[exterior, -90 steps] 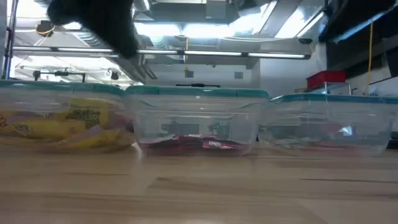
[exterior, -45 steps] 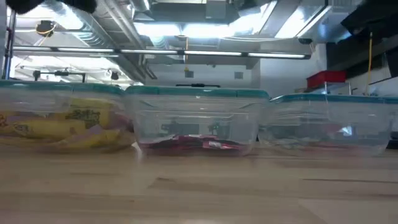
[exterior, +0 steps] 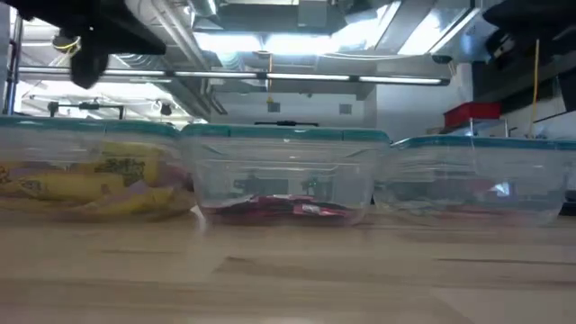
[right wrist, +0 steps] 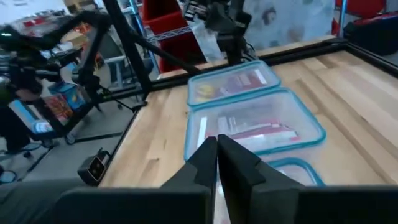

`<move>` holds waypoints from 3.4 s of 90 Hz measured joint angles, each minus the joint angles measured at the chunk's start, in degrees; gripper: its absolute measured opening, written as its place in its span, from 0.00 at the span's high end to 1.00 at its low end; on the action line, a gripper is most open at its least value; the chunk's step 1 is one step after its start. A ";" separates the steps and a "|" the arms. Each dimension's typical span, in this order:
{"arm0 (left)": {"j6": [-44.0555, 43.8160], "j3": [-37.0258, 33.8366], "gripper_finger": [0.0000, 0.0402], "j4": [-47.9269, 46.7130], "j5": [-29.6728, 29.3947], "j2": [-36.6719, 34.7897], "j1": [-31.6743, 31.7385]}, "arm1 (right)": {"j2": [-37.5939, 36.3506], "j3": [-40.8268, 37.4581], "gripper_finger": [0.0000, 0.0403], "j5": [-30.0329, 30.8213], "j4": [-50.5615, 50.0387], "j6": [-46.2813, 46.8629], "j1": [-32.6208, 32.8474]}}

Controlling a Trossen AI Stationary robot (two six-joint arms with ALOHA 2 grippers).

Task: Sort candy
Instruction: Return to Home Position

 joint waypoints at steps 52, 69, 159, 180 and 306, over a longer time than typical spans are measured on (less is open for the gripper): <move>21.18 -15.69 1.00 2.79 5.56 -35.51 3.75 | -0.61 -9.45 1.00 -25.04 15.90 -3.88 -22.64; 19.70 -15.70 1.00 -0.97 5.48 -35.68 3.95 | -3.89 -13.14 1.00 -25.41 19.20 -6.70 -25.88; 23.55 -15.61 1.00 -19.83 2.87 -35.36 3.95 | -13.07 -22.51 1.00 -12.83 17.22 -3.64 -25.75; 42.00 -15.60 1.00 -20.36 0.63 -34.87 3.95 | -13.25 -22.51 1.00 -12.70 17.24 -3.64 -25.71; 42.67 -22.03 1.00 18.90 47.55 -34.70 23.81 | -17.79 -22.51 1.00 -12.35 18.41 -3.66 -23.16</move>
